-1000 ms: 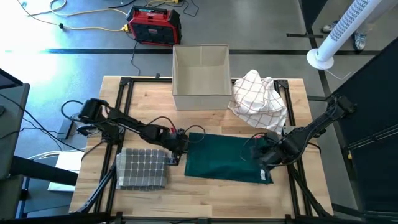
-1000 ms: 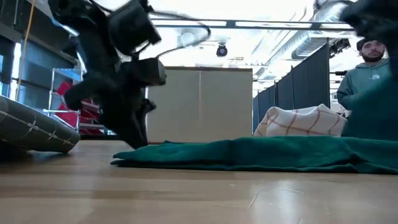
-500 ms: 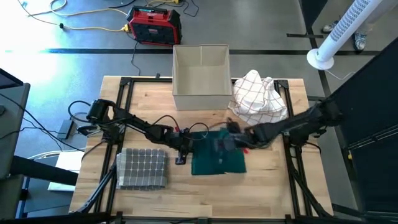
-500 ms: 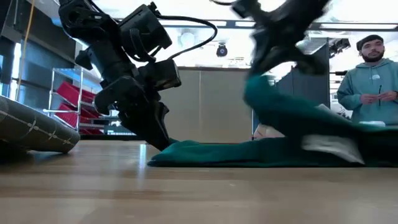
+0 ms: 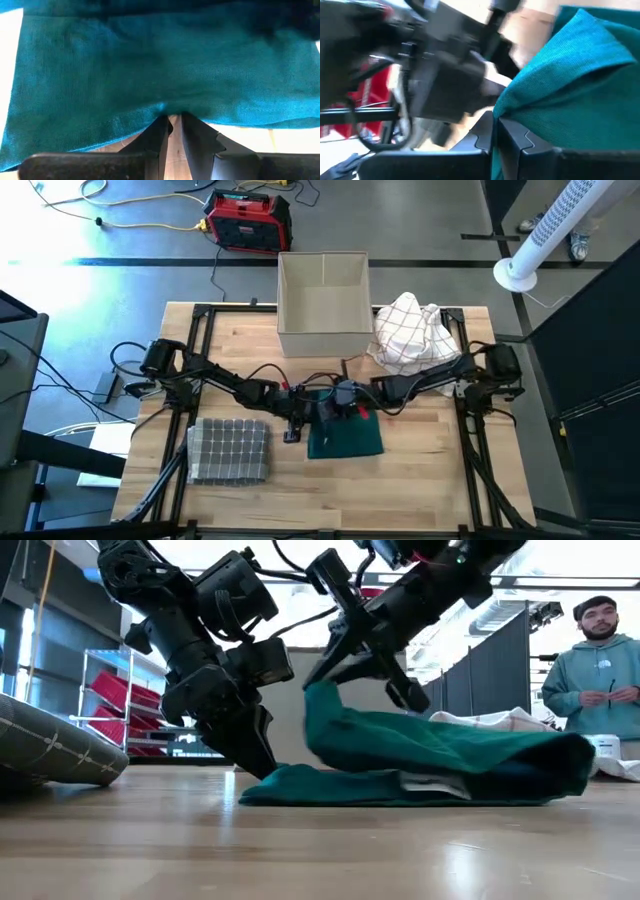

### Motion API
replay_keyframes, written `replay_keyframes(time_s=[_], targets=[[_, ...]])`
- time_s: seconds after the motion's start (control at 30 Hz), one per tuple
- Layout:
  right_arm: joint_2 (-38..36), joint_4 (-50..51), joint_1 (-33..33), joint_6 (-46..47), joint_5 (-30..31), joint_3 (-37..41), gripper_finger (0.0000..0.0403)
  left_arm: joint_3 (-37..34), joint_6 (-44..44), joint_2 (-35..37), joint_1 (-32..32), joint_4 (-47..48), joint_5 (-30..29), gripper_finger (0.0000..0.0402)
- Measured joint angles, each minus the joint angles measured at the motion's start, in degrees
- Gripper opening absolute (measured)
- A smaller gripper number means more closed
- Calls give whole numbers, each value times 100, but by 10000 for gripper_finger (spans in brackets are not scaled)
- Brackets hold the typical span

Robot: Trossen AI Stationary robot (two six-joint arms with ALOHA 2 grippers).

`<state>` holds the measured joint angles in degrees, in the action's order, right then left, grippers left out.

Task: Fold towel
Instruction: Fold the green kitchen towel, then stack the folded green kitchen towel on top of the folded gray patterned kitchen towel

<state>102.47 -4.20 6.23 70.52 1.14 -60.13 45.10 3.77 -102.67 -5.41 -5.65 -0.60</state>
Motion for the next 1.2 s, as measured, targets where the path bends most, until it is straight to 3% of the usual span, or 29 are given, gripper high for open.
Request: replay_keyframes(time_s=[0.27, 0.6, 0.7, 0.93, 1.2], targets=[[-4, -142, -25, -60, -137, -1, 22, 0, -87, 2, 15, -16, -12, 46], [-46, 3, -38, -221, -115, 10, 180, -4, -98, 36, 19, 0, -24, 46], [-265, 117, -40, -358, -115, 8, 210, -11, 34, 207, 22, 196, -382, 46], [-1318, 1220, 63, -770, 399, 0, 224, -9, 369, 1434, 61, 1157, -1336, 46], [-2304, 3691, 507, -46, 1584, -9, 224, -5, 813, 2278, 64, 965, -768, 46]])
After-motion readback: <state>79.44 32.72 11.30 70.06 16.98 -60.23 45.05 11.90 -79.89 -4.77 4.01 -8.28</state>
